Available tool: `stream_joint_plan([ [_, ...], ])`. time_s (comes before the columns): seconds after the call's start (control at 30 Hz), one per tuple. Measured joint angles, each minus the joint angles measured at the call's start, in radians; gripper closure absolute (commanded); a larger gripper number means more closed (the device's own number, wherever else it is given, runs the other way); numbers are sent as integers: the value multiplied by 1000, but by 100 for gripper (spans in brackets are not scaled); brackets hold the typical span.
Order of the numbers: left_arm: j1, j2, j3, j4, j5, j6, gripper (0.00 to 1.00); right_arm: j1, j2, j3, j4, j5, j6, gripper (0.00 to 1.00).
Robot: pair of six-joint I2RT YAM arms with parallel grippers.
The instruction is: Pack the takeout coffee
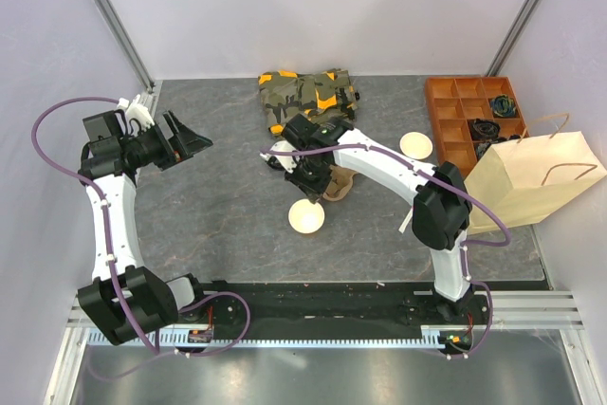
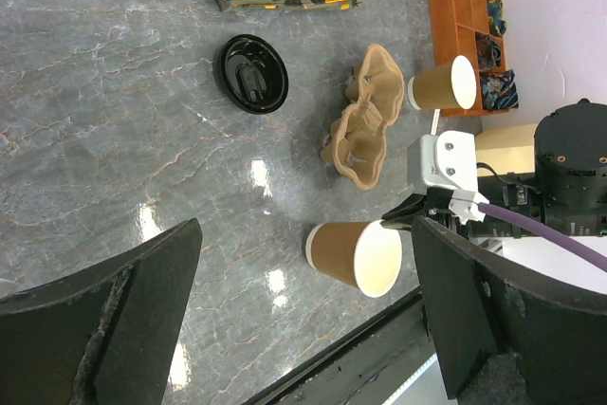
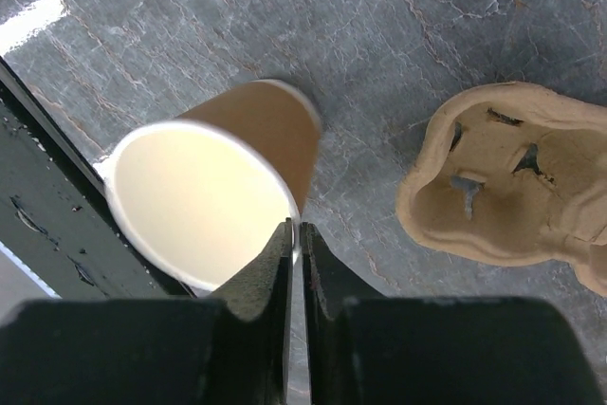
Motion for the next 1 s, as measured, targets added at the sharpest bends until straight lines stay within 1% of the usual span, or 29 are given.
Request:
stream_joint_plan([
  [0.2,0,0,0,0,0,0,0,5,0,0,0,6,0,76],
  [0.33,0,0,0,0,0,0,0,6,0,0,0,8,0,63],
  [0.37,0,0,0,1,0,0,0,6,0,1,-1,10,0,62],
  [0.43,0,0,0,1,1,3,0,6,0,9,-2,14,1,54],
  [0.5,-1,0,0,2,2,6,0,4,0,23,-2,14,3,50],
  [0.53,-2,0,0,2,2,9,0,-1,0,36,-2,12,3,46],
  [0.6,-6,0,0,3,3,16,0,-8,0,60,-5,1,3,43],
  [0.63,-8,0,0,4,3,22,0,-14,0,71,-5,-7,5,38],
  [0.7,-14,0,0,4,4,34,0,-34,0,98,-8,-21,7,34],
  [0.8,-39,1,0,5,2,80,0,-72,-2,135,-10,-52,7,22],
  [0.83,-50,1,0,6,1,101,0,-89,-2,149,-11,-69,6,20],
  [0.87,-69,2,0,7,0,133,0,-111,-3,168,-13,-89,5,17],
  [0.9,-91,3,0,7,-2,167,0,-136,-4,185,-13,-110,7,11],
  [0.97,-136,10,1,7,-8,238,0,-189,-8,216,-13,-152,8,3],
  [1.0,-169,18,2,6,-14,285,0,-231,-14,229,-8,-181,9,2],
])
